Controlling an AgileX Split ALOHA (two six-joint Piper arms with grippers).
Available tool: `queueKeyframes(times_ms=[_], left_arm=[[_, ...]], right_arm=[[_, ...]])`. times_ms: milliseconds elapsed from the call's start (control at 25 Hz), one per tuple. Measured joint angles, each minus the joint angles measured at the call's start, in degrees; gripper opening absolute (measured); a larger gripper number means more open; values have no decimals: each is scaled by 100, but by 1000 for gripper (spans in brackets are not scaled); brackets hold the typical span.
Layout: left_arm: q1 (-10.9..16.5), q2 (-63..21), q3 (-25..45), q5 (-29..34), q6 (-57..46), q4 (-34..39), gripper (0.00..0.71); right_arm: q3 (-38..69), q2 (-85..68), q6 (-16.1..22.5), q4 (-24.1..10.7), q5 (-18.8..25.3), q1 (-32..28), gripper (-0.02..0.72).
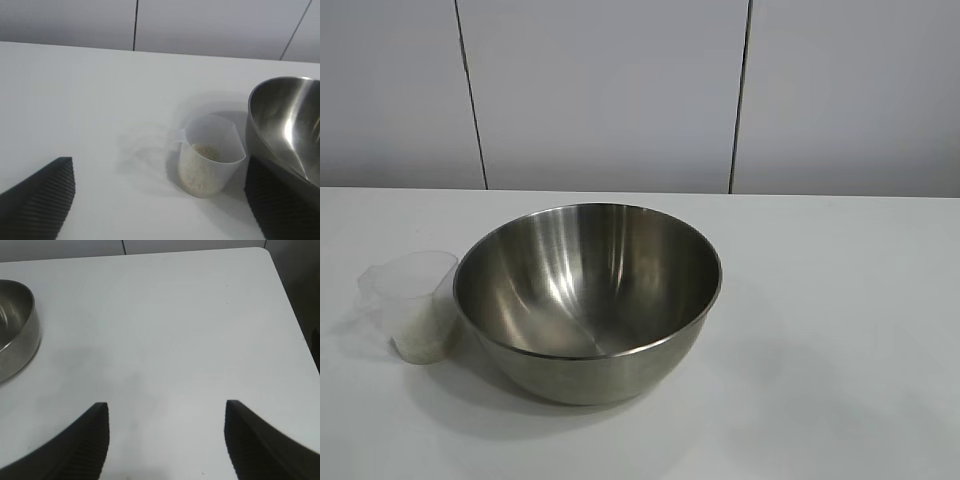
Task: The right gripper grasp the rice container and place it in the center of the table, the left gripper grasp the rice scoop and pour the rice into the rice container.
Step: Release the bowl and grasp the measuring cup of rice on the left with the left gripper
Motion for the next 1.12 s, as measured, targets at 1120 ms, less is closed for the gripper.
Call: queueKeyframes(times_ms=[1120], left_arm=[[1058, 2663, -1915, -421, 1366, 1482, 570]], right_arm=[[0, 0, 0, -13, 5, 0, 452]])
